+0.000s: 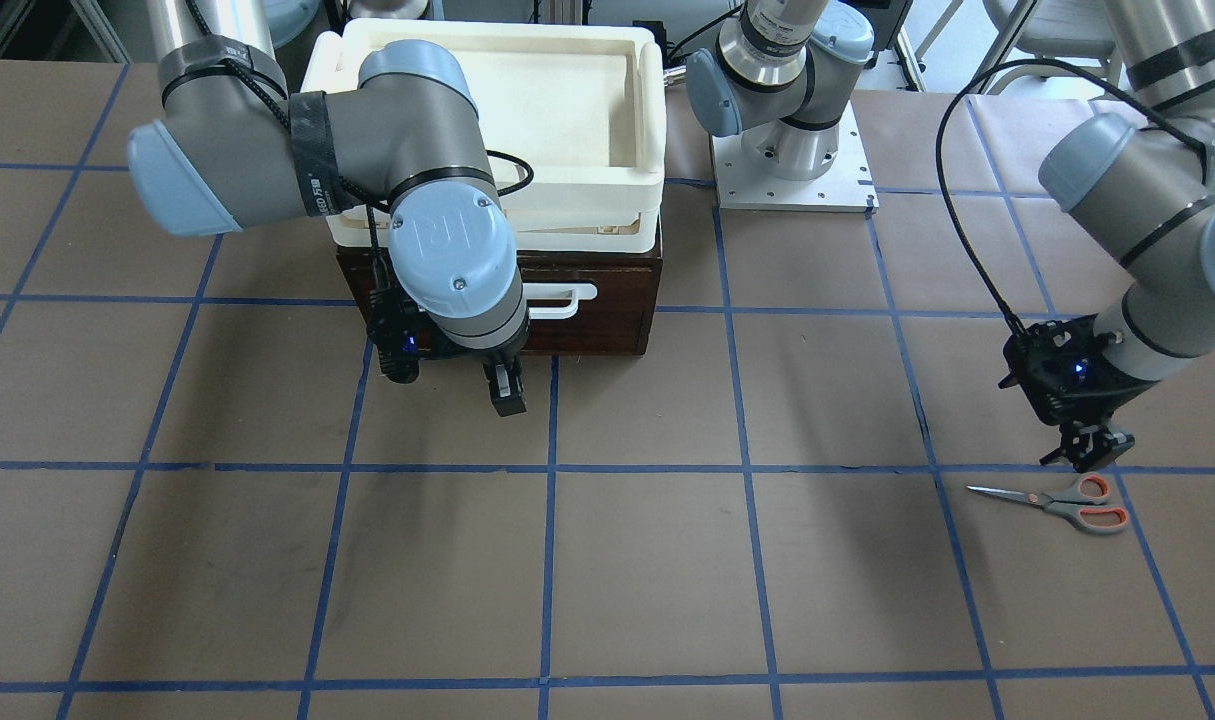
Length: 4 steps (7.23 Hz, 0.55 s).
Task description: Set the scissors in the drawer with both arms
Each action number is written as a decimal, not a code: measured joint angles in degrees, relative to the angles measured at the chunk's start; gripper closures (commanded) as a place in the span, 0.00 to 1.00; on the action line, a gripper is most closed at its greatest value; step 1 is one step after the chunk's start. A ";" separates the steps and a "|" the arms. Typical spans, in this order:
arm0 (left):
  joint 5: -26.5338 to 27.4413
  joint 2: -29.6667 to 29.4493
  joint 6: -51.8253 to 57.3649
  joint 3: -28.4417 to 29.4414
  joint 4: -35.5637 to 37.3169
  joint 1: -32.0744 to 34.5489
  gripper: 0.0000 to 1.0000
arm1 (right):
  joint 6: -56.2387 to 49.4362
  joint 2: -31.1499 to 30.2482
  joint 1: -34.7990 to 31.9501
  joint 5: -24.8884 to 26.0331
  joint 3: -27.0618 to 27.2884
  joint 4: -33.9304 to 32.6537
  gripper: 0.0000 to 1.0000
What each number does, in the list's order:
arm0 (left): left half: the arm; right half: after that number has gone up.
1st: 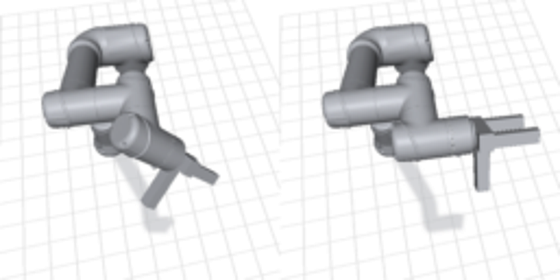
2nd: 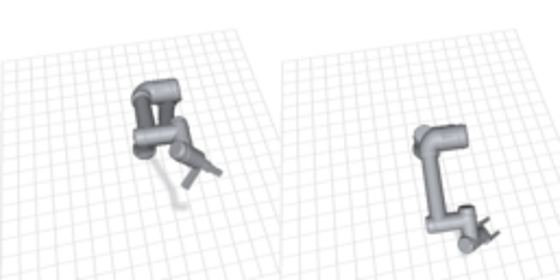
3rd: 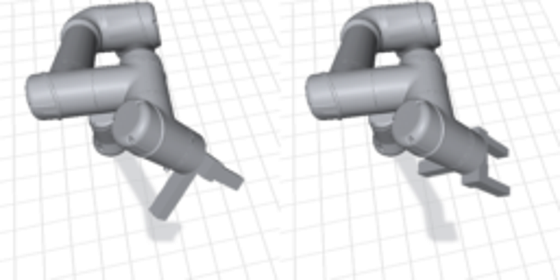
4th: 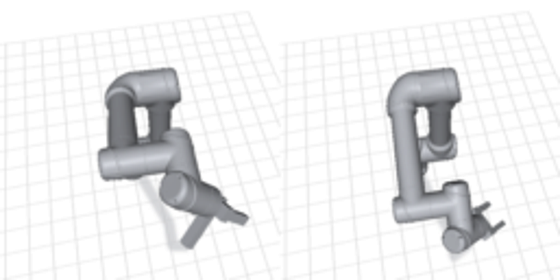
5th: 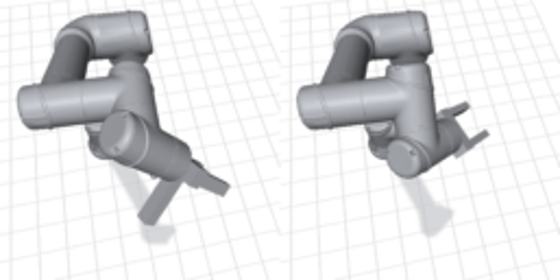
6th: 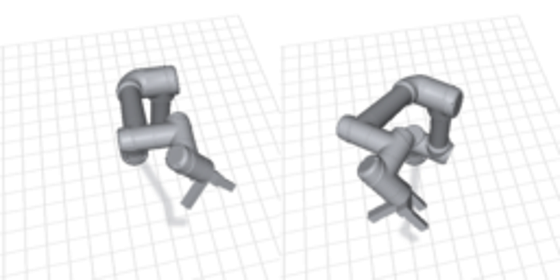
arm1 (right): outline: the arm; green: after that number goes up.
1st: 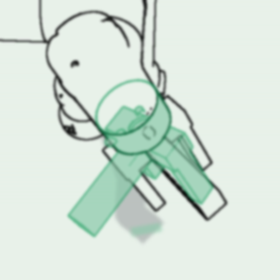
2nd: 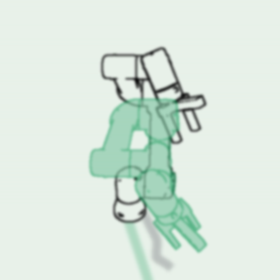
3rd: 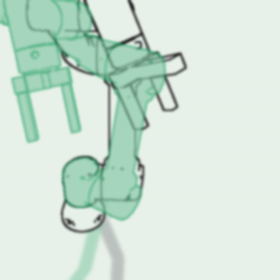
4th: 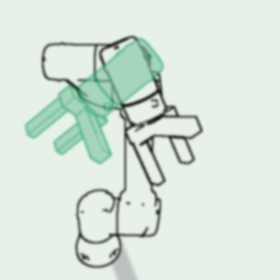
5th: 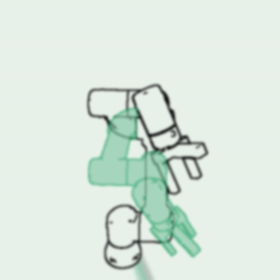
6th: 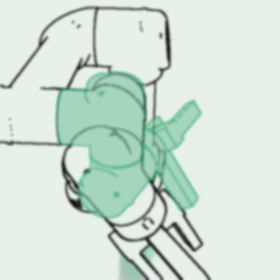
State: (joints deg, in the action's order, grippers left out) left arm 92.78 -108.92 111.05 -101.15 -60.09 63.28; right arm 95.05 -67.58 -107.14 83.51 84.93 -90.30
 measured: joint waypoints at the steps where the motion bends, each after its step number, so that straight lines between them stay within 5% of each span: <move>1: 0.01 -2.80 5.80 0.44 3.25 -0.17 0.00 | 0.56 0.25 0.00 0.04 0.01 0.30 0.00; 4: -0.12 -8.24 17.96 1.86 7.44 -3.16 0.00 | 1.26 0.58 0.00 0.06 -0.02 1.15 0.00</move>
State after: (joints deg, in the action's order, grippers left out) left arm 92.67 -117.16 129.01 -99.29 -52.64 60.12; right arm 96.31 -67.00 -107.14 83.57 84.91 -89.14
